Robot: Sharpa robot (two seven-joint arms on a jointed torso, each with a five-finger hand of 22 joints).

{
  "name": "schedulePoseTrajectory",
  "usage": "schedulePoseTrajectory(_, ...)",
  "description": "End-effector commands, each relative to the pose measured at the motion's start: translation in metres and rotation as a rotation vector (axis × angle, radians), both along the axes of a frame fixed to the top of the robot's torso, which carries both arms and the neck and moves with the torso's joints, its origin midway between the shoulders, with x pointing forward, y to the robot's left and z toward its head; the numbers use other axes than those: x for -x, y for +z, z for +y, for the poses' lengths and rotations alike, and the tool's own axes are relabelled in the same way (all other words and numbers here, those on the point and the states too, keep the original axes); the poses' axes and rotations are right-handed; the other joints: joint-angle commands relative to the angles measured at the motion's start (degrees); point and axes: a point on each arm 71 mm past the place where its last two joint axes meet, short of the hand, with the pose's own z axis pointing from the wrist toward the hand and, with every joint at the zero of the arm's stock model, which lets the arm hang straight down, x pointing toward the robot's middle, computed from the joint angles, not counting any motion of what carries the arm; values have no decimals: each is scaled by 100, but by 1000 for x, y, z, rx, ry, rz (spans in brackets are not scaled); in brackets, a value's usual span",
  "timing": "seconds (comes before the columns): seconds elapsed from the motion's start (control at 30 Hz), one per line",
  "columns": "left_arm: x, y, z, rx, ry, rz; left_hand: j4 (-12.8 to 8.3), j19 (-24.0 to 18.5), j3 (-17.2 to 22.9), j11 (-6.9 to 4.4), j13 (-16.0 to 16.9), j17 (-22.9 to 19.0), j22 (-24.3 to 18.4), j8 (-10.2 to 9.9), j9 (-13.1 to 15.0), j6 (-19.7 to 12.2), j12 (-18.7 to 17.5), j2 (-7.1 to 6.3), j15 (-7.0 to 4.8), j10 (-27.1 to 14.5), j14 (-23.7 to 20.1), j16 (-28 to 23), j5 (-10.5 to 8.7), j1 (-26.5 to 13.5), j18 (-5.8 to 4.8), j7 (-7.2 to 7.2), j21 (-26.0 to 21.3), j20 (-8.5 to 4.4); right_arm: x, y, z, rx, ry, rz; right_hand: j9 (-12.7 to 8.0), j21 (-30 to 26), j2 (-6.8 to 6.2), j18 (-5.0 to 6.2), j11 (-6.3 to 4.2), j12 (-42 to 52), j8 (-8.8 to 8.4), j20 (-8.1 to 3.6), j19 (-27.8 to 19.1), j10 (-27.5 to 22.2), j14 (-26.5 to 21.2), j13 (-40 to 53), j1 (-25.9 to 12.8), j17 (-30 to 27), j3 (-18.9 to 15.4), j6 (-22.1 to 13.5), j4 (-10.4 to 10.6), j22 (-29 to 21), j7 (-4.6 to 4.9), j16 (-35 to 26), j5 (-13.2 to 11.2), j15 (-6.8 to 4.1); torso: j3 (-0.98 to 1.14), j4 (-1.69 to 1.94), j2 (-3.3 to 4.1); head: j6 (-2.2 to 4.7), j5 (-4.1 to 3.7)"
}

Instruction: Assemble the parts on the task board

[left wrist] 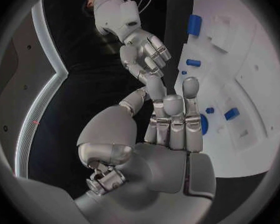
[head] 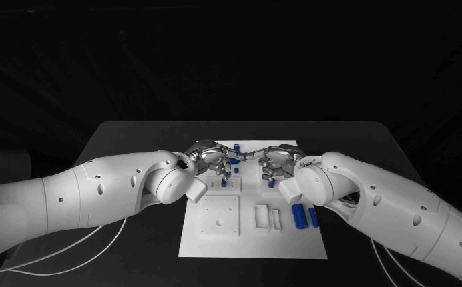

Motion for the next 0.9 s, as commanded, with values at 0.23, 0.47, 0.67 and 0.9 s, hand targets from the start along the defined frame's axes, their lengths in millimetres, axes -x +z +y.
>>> schedulePoseTrajectory(0.23,-2,6,-2,-22,-2,-53,29,5,-129,-96,-29,77,90,41,1399,853,-46,-140,-19,46,85,47,-20,-3,-2,-625,2,-6,-2,-4,-6,52,-2,-31,-21,-110,191,9,7,-57,6,-8,90,-87,-36,-109,140,-23,-658,-77,65,424,10,-41,208,5,6,-5,-1,-9,-5)
schedulePoseTrajectory(0.47,-2,6,-2,-28,-8,-59,52,42,-205,-134,-25,174,90,41,1693,955,-92,-188,-29,112,139,55,-26,-4,-22,-671,-58,-12,-3,-4,-5,45,-1,-35,1,-90,135,-17,-25,-37,11,-39,101,-49,-32,-121,-73,-1,392,122,-87,447,-9,-33,80,-22,4,0,2,-11,-12)
schedulePoseTrajectory(0.67,-1,6,-4,-35,-29,-59,46,46,-183,-136,-18,184,100,41,1733,952,-103,-190,-30,107,139,49,33,6,-21,-674,-64,-11,-3,-4,-5,31,0,-39,6,-93,127,-20,-23,-28,12,-38,98,-43,-34,-123,-64,4,526,134,-81,447,-11,-37,-147,-21,2,0,-1,-15,-13)
schedulePoseTrajectory(0.9,-1,5,-4,-41,-39,-52,60,51,-189,-143,-4,209,102,42,1853,968,-109,-198,-33,114,143,47,26,-21,-25,-686,-71,-11,-3,-3,-3,17,10,-43,6,-94,137,-20,-20,-26,11,-37,95,-44,-36,-125,-42,6,546,129,-83,446,-8,-40,-245,-20,0,1,0,-17,-6)
